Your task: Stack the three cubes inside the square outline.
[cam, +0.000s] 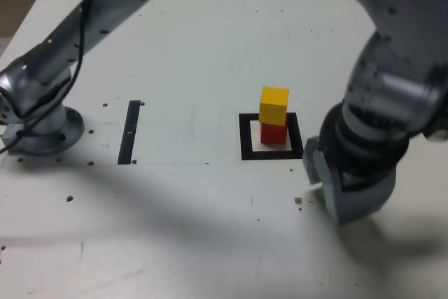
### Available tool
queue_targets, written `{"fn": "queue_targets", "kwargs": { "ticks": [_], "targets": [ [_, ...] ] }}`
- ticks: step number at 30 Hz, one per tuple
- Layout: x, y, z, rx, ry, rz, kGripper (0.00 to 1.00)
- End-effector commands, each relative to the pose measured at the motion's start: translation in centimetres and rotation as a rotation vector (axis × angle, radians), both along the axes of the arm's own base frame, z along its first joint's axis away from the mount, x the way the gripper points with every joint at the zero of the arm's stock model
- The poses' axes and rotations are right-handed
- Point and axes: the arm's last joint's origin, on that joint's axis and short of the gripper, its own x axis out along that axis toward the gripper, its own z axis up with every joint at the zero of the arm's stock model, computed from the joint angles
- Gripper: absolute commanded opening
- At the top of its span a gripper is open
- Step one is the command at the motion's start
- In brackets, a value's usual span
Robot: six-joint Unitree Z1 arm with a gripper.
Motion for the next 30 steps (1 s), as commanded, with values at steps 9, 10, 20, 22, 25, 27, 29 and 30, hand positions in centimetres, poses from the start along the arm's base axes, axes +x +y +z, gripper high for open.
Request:
{"fn": "queue_targets", "kwargs": {
  "ticks": [9, 10, 20, 22, 25, 27, 29, 30],
  "targets": [
    [-3.1, 3.1, 7.7, -0.009, -0.112, 0.139, 0.33],
    [-3.3, 3.5, 8.3, -0.010, -0.120, 0.157, 0.33],
    [-6.2, 7.0, 12.2, -0.020, -0.184, 0.409, 0.33],
    [-6.6, 7.7, 12.6, -0.024, -0.195, 0.480, 0.33],
    [-7.1, 8.7, 12.8, -0.032, -0.203, 0.574, 0.33],
    [-7.4, 9.3, 12.9, -0.038, -0.202, 0.635, 0.33],
    [-7.7, 10.0, 12.8, -0.044, -0.194, 0.692, 0.33],
    [-7.8, 10.3, 12.8, -0.047, -0.189, 0.719, 0.33]
  ]
}}
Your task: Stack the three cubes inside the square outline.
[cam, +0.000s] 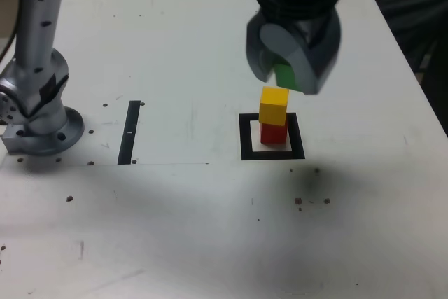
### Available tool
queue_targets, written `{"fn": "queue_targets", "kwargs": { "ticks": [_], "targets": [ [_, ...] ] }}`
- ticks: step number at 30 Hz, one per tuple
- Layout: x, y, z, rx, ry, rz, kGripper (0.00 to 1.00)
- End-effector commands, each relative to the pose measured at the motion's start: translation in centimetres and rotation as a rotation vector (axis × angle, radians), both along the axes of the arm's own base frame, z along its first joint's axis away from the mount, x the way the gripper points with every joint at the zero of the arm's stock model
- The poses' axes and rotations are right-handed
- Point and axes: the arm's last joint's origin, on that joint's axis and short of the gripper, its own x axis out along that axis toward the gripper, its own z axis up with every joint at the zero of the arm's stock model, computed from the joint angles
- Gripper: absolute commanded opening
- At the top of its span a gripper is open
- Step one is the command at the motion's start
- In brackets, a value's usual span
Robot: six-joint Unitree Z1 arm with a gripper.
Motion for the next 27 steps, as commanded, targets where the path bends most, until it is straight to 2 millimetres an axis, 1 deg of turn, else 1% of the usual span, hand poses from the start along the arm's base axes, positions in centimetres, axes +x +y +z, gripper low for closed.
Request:
{"fn": "queue_targets", "kwargs": {
  "ticks": [1, 7, 11, 18, 27],
  "targets": [
    [-0.5, 0.9, 0.1, -0.014, 0.010, 0.056, 0.33],
    [-1.0, 2.6, -0.6, -0.025, 0.035, 0.169, 0.33],
    [-1.1, 3.2, -1.0, -0.019, 0.047, 0.214, 0.33],
    [-0.9, 3.2, -1.9, -0.029, 0.069, 0.244, 0.33],
    [0.1, 3.0, -3.2, -0.039, 0.091, 0.247, 0.33]
  ]
}}
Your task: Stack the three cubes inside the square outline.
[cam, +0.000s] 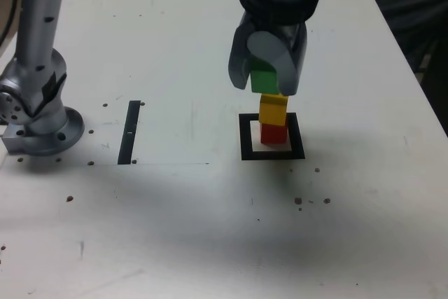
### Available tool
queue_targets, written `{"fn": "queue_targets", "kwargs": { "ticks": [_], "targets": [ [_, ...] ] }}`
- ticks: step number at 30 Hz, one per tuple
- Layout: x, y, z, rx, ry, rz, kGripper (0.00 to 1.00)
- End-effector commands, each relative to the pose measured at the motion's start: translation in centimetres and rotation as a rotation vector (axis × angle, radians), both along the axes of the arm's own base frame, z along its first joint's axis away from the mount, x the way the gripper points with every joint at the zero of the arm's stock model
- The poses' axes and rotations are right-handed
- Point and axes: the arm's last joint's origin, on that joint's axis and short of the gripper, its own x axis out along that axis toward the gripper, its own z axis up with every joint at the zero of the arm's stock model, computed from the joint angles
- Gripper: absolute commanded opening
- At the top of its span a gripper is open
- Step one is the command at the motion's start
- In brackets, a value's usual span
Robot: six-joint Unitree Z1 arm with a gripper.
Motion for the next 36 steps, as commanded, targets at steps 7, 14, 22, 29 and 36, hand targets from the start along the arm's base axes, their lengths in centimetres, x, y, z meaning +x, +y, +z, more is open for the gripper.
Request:
{"fn": "queue_targets", "kwargs": {
  "ticks": [7, 14, 22, 29, 36],
  "targets": [
    [1.1, 0.3, -1.4, -0.003, 0.021, 0.009, 0.33],
    [1.8, 0.8, -2.0, -0.007, 0.017, 0.014, 0.33],
    [2.0, 1.1, -2.1, -0.011, 0.005, 0.004, 0.86],
    [1.5, 1.2, -1.8, -0.013, -0.005, 0.001, 0.99],
    [0.0, 1.6, -0.5, -0.004, -0.063, 0.003, 1.00]
  ]
}}
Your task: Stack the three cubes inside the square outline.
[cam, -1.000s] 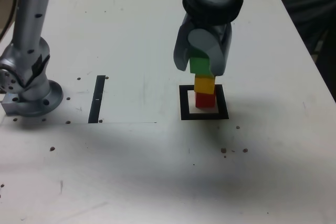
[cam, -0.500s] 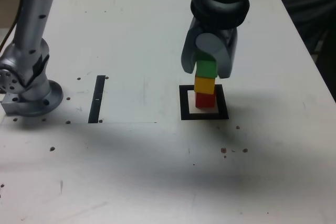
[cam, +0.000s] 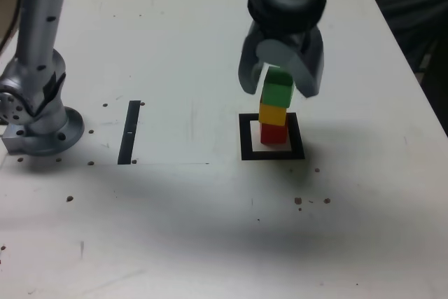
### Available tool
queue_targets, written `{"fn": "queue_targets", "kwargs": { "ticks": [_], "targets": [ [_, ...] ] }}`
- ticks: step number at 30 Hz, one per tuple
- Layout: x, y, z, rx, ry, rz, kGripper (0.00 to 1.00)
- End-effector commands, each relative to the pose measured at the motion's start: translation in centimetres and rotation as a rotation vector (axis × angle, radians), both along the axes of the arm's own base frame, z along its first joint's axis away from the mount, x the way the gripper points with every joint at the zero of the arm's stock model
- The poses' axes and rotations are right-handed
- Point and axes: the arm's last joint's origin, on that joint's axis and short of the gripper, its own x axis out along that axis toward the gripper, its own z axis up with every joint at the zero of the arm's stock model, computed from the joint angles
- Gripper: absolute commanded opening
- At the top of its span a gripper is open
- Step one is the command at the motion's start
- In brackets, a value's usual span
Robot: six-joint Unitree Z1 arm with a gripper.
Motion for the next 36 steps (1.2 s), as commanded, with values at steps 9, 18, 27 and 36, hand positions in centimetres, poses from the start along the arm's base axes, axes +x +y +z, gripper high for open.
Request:
{"fn": "queue_targets", "kwargs": {
  "ticks": [9, 18, 27, 36],
  "targets": [
    [-3.6, 0.9, 2.9, 0.027, -0.068, 0.009, 1.00],
    [-8.4, 1.8, 3.5, 0.033, -0.047, 0.054, 1.00],
    [-14.4, 2.6, 1.4, 0.022, 0.015, 0.135, 1.00],
    [-18.2, 3.0, -3.2, -0.034, 0.024, 0.199, 1.00]
  ]
}}
